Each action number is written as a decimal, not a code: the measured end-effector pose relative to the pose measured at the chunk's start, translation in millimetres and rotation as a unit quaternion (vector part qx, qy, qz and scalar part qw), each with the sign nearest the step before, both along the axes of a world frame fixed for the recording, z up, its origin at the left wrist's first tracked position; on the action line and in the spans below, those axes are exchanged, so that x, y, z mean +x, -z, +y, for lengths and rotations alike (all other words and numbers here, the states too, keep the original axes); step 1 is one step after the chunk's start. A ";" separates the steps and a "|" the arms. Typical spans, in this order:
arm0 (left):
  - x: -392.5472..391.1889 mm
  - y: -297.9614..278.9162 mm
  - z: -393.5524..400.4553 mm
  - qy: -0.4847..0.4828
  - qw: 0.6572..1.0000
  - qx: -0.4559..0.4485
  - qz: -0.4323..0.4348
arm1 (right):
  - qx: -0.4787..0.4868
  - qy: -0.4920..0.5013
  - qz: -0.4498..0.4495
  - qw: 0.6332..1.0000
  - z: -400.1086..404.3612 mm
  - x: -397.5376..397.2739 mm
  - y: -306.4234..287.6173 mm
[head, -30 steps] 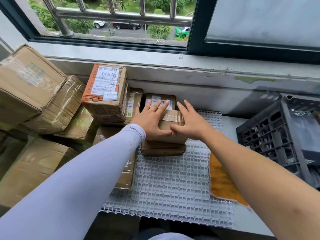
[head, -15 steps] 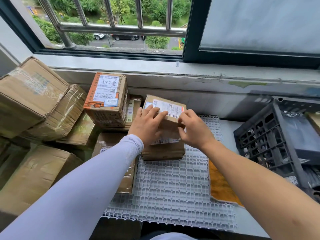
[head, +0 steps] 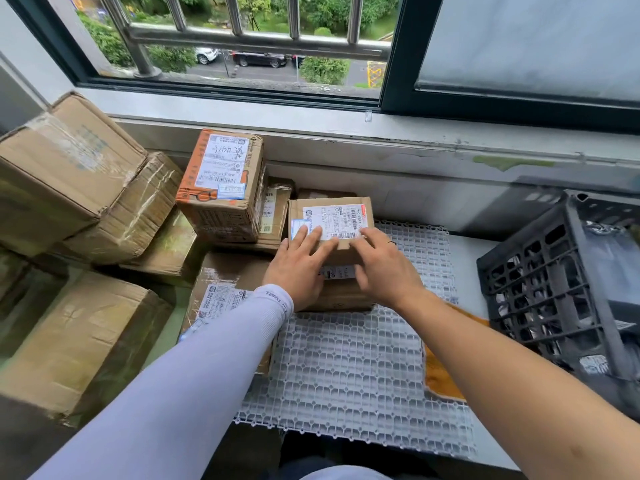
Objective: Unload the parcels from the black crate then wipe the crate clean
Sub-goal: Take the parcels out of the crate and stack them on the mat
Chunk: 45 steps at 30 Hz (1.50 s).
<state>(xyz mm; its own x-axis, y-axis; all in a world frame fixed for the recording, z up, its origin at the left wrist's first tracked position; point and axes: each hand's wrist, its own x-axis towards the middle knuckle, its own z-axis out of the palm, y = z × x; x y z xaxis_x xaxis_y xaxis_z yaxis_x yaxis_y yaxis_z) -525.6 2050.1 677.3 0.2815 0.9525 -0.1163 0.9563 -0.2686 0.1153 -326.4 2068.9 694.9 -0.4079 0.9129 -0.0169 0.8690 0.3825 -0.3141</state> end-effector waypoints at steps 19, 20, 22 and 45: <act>24.8 5.2 -12.3 -0.017 0.996 0.028 -0.089 | -0.137 0.291 0.230 0.919 49.3 -60.6 -11.2; 24.1 6.5 -9.5 -0.012 0.996 0.039 -0.084 | -0.141 0.291 0.236 0.916 50.7 -62.5 -12.5; 18.9 4.8 -3.9 -0.004 0.997 0.043 -0.063 | -0.151 0.286 0.230 0.918 53.8 -65.6 -12.8; -17.9 7.5 59.7 -0.044 0.994 0.009 0.095 | -0.088 -0.044 -0.050 0.994 77.2 -38.0 12.2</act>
